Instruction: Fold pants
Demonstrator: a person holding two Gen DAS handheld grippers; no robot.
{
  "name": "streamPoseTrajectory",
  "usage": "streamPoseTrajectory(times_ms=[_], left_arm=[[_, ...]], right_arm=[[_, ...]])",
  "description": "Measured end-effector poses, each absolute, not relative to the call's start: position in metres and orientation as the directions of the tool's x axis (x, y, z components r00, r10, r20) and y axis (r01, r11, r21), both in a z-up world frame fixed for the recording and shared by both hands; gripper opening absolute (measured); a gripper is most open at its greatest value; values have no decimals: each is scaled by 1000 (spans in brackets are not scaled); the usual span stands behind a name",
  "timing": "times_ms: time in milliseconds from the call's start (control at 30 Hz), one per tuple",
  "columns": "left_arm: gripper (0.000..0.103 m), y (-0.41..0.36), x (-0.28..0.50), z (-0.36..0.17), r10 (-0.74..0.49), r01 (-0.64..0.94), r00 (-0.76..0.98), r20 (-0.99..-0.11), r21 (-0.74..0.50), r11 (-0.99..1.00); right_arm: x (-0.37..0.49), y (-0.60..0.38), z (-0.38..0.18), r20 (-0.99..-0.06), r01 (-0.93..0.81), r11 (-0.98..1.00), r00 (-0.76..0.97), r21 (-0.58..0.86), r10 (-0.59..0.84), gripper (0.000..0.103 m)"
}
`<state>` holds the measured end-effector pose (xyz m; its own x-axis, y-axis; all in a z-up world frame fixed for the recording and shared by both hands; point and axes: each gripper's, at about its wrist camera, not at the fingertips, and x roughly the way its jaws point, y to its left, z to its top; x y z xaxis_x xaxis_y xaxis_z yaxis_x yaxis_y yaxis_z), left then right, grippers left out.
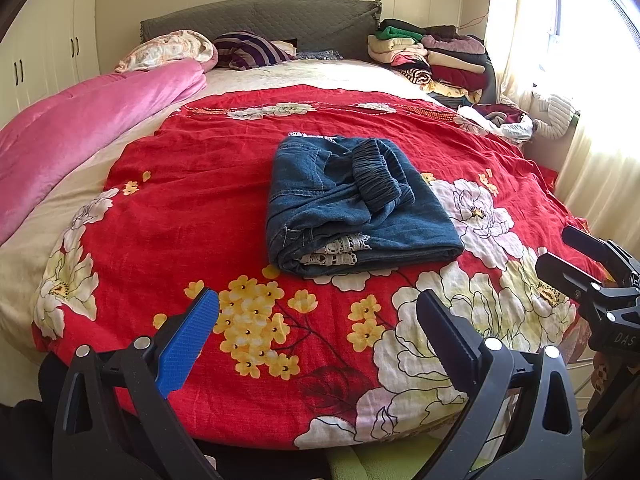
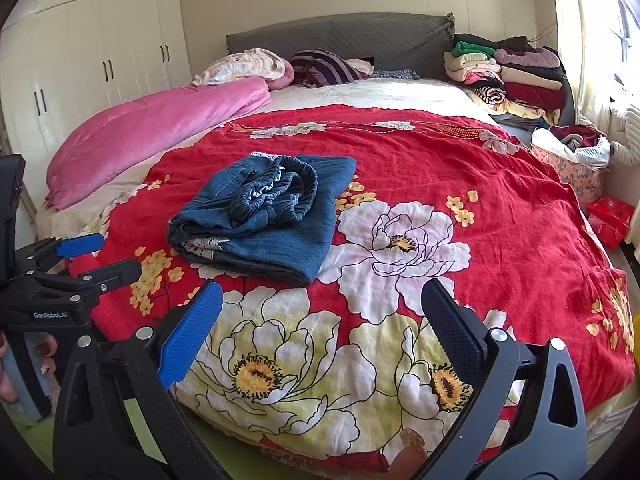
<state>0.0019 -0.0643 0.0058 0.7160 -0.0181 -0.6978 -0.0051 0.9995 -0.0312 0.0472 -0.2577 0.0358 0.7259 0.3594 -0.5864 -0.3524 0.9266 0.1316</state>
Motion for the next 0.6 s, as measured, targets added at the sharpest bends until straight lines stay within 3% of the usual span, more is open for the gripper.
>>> streamPoseTrajectory(times_ms=[600], left_arm=[[99, -65, 4, 3, -33, 9, 708, -705, -37, 999]], right_arm=[[48, -258, 36, -588, -346, 931, 730, 120, 347, 94]])
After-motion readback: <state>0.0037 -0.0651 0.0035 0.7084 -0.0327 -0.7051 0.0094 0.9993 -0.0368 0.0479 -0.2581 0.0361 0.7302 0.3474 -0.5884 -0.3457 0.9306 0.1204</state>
